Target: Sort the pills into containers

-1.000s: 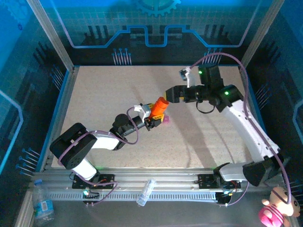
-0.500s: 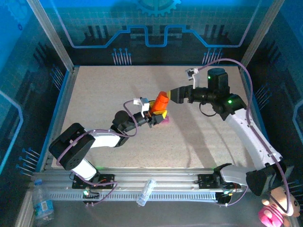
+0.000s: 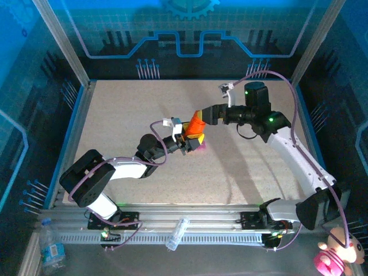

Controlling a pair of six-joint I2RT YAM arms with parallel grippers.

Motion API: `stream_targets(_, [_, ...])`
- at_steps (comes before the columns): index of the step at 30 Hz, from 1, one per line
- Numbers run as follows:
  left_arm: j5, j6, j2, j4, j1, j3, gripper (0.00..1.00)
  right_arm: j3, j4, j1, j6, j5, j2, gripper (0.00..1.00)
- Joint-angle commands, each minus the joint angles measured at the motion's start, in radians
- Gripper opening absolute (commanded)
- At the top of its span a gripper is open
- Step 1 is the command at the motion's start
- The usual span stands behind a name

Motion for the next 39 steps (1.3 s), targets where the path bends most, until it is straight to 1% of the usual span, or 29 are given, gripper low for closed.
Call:
stream_targets(1, [0.019,0.0,-0.03,0.058,-0.008,0.027,0.0,0.018,-0.004,0.018,-0.006,-0.001,0.011,0.89])
stream_targets(7, [0.016,0.006,-0.033,0.059,-0.008,0.021,0.0,0.029,-0.006,0.033,-0.008,-0.013,0.025,0.84])
stream_targets(11, [0.013,0.012,-0.037,0.058,-0.008,0.019,0.0,0.034,-0.013,0.043,-0.014,-0.02,0.029,0.79])
stream_targets(14, [0.013,0.014,-0.037,0.058,-0.008,0.018,0.0,0.036,-0.018,0.046,-0.016,-0.024,0.032,0.7])
stream_targets(19, [0.013,0.019,-0.036,0.059,-0.008,0.018,0.0,0.04,-0.032,0.052,-0.027,-0.034,0.039,0.5])
stream_targets(21, [0.014,0.022,-0.034,0.058,-0.008,0.019,0.0,0.046,-0.042,0.055,-0.038,-0.039,0.04,0.44])
stream_targets(26, [0.02,0.044,-0.034,0.046,-0.009,0.024,0.0,0.055,-0.097,0.067,-0.076,-0.015,0.044,0.4])
stream_targets(32, [0.039,0.119,-0.053,-0.061,-0.008,0.051,0.0,0.061,-0.188,0.099,-0.136,0.069,0.058,0.38])
stream_targets(36, [0.032,0.161,-0.062,-0.103,-0.008,0.062,0.0,0.027,-0.172,0.115,-0.108,0.099,0.062,0.37])
stream_targets(39, [0.01,0.188,-0.063,-0.117,-0.007,0.065,0.0,-0.012,-0.129,0.134,-0.037,0.138,0.067,0.37])
